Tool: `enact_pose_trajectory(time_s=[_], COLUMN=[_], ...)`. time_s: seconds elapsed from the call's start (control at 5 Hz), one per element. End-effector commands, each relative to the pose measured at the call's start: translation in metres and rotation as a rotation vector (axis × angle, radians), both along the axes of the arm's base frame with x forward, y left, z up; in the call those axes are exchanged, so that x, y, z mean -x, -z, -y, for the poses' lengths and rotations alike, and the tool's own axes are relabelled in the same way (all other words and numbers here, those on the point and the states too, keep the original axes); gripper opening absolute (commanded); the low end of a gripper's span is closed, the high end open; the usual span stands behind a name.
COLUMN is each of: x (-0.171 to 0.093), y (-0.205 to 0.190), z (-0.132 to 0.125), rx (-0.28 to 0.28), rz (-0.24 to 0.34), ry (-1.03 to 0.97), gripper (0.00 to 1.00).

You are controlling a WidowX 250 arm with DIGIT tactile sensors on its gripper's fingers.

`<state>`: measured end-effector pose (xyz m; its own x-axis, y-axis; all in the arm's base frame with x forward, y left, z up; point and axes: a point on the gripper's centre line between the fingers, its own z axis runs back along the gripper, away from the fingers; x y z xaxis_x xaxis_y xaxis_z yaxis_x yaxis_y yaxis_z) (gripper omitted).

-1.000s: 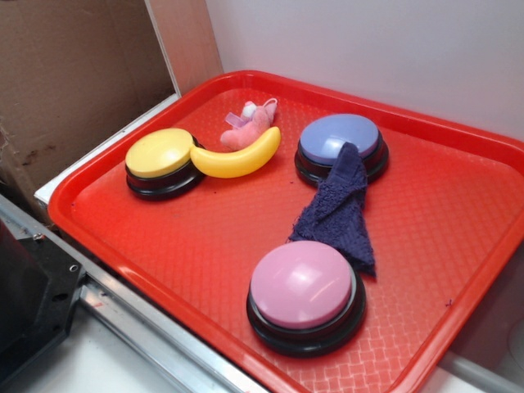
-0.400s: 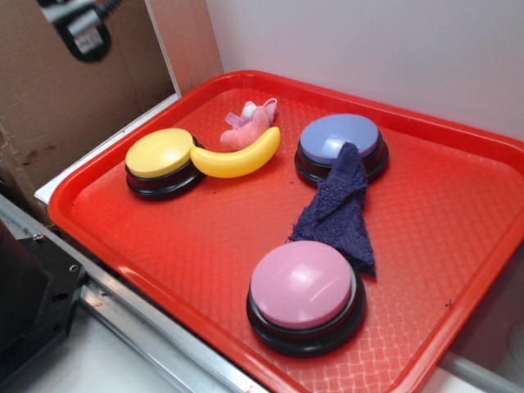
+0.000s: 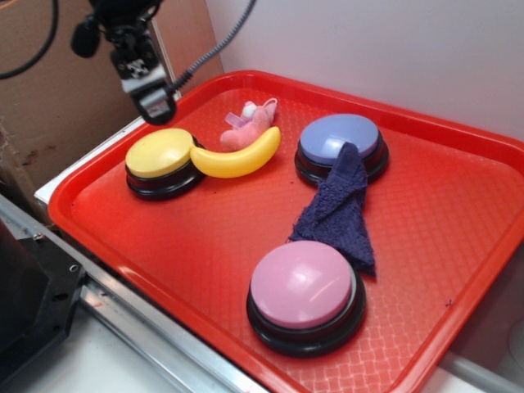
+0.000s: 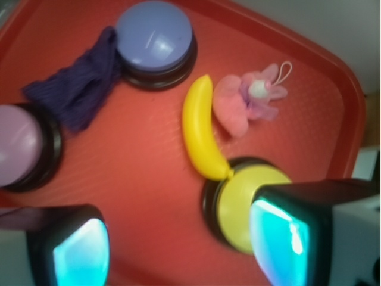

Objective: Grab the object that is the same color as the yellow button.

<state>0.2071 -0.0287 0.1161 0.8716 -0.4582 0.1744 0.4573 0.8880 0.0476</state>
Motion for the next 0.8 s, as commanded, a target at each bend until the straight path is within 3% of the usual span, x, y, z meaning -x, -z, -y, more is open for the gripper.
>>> enact_pose_trajectory(time_s=[0.0,0.2,0.6], x=[-0.036,-0.046,-0.056], y=[0.053,0.07,0.098], z=[0.01,0.003,-0.001], rx=[-0.083,-0.107,-0.082], rz=[0.093,0.091,0.039], ry=[-0.012,-0.045,-0.041], gripper=[1.0,1.0,1.0])
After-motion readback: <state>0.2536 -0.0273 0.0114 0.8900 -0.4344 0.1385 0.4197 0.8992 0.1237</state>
